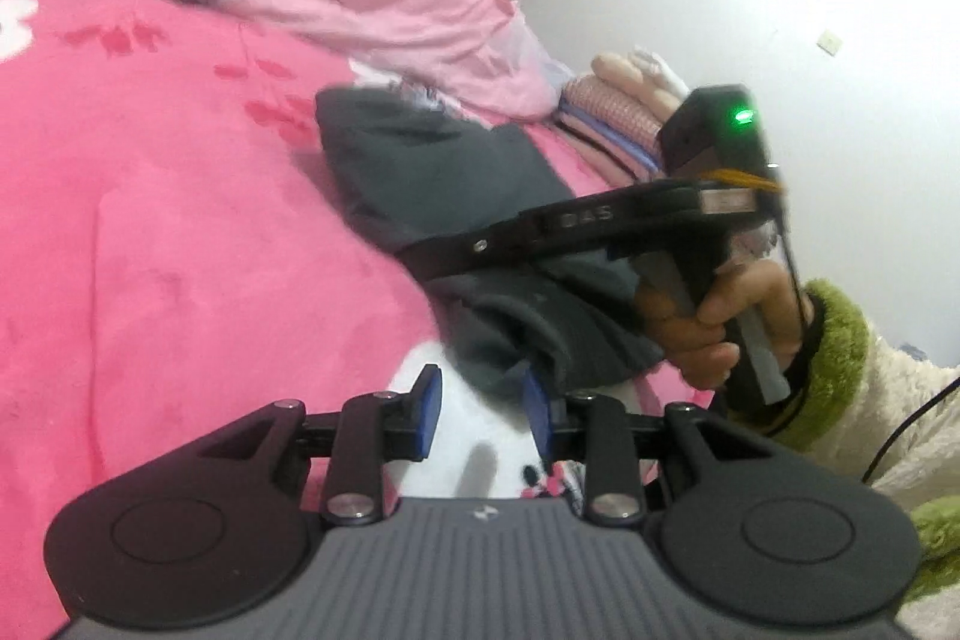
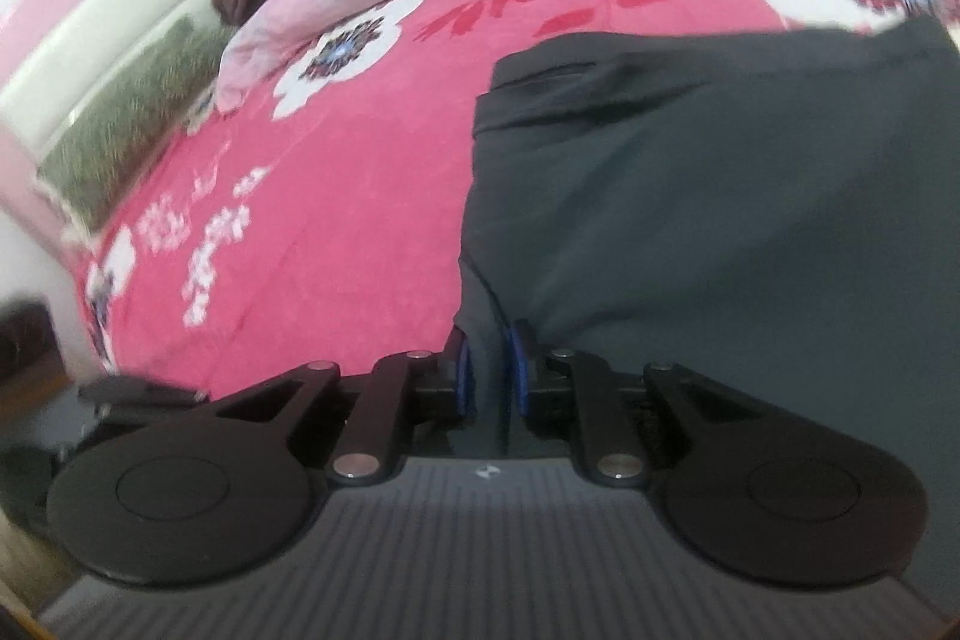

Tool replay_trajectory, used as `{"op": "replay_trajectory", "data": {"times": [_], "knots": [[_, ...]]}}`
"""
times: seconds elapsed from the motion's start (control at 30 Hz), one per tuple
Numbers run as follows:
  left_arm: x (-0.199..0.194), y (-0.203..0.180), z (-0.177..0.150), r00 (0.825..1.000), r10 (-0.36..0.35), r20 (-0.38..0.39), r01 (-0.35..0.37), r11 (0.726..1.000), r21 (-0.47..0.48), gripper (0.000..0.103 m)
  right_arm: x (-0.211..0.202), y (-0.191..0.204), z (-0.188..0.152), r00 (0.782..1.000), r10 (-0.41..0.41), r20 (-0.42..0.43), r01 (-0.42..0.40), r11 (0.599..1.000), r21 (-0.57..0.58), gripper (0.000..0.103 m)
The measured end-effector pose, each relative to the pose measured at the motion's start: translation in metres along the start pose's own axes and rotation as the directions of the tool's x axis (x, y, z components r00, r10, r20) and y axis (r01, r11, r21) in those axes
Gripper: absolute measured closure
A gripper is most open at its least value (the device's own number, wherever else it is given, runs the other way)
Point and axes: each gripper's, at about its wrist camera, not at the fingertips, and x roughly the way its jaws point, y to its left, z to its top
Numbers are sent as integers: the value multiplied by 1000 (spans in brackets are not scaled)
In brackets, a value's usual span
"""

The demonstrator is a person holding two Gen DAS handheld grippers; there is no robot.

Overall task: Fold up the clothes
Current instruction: 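Open the left gripper and pull it back from the folded trousers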

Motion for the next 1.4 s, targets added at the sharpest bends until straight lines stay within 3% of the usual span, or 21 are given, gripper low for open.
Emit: {"op": "replay_trajectory", "data": {"times": [0.17,0.27,0.33,0.43,0.6,0.7,0.83,0.93,1.0,1.07,1.2,1.4], "knots": [[7,-41,11,995,-7,97,-7,989,149,68,2,-8,1,1000,29,11,-30,994,101,90],[27,-61,10,997,-6,83,-17,964,265,66,3,-9,1,999,36,14,-37,992,117,89],[44,-61,7,998,39,42,-49,959,279,67,3,-12,2,999,54,10,-54,989,139,86],[56,-49,3,995,97,-17,-91,972,216,70,1,-18,6,996,85,-2,-84,982,169,84],[44,-32,-9,997,70,-25,-68,994,84,70,-22,-11,19,991,121,48,-126,985,120,78],[41,-28,-15,998,63,-23,-61,996,65,70,-32,-5,34,987,131,90,-137,988,70,77],[40,-24,-17,999,51,-18,-50,997,53,70,-3,-9,56,995,99,34,-101,993,61,77],[42,-22,-16,999,43,-18,-42,998,42,70,25,-28,71,997,67,32,-70,990,120,82],[43,-22,-16,999,39,-17,-38,998,43,70,31,-46,81,995,58,84,-73,977,198,90],[43,-21,-16,999,34,-17,-33,998,48,70,31,-65,90,987,54,149,-95,954,285,90],[42,-19,-17,1000,23,-17,-22,999,47,69,4,-83,95,970,-11,245,-78,934,350,86],[40,-17,-16,1000,16,-23,-16,999,31,69,-78,-83,57,944,23,330,-138,934,329,85]]}}
